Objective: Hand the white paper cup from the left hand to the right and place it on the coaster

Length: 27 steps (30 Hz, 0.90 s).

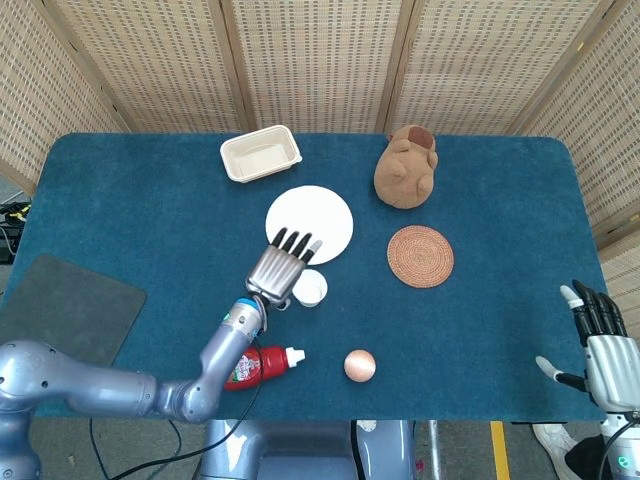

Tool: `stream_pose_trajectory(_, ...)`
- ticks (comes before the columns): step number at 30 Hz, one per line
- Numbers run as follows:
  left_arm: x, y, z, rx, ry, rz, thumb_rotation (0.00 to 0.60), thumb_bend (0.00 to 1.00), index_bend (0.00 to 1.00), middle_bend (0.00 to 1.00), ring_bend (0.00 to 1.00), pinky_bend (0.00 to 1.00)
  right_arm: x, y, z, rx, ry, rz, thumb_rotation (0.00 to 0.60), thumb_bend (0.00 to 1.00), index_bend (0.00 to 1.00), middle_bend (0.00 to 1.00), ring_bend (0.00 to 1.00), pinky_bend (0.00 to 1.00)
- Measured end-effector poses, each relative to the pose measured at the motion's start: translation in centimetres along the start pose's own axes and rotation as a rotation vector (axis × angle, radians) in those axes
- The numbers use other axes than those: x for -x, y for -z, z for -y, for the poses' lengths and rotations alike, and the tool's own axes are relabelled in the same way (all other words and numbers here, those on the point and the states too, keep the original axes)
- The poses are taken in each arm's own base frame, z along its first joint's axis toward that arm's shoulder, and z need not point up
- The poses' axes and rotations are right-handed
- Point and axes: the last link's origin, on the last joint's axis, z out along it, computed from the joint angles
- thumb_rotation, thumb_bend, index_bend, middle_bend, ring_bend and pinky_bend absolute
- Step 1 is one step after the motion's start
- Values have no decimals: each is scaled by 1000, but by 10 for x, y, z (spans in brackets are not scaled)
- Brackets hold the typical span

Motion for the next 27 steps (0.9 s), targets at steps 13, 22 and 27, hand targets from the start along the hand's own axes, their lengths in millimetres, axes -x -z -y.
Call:
stream_pose_trajectory(13,7,111,127,-115,140,-187,600,142,0,0,0,0,5,-3,4,1,50,14,600,16,0,0,0,0)
stream_pose_trajectory(22,65,232,187,-251,167,-251,600,142,0,0,0,0,21,-12,16,-25,86,61,600,17,0,0,0,0)
stream_pose_trajectory(27,94,277,206,-294,164,-254,600,142,0,0,0,0,25,-25,35,-78,110,80,600,17,1,0,0,0)
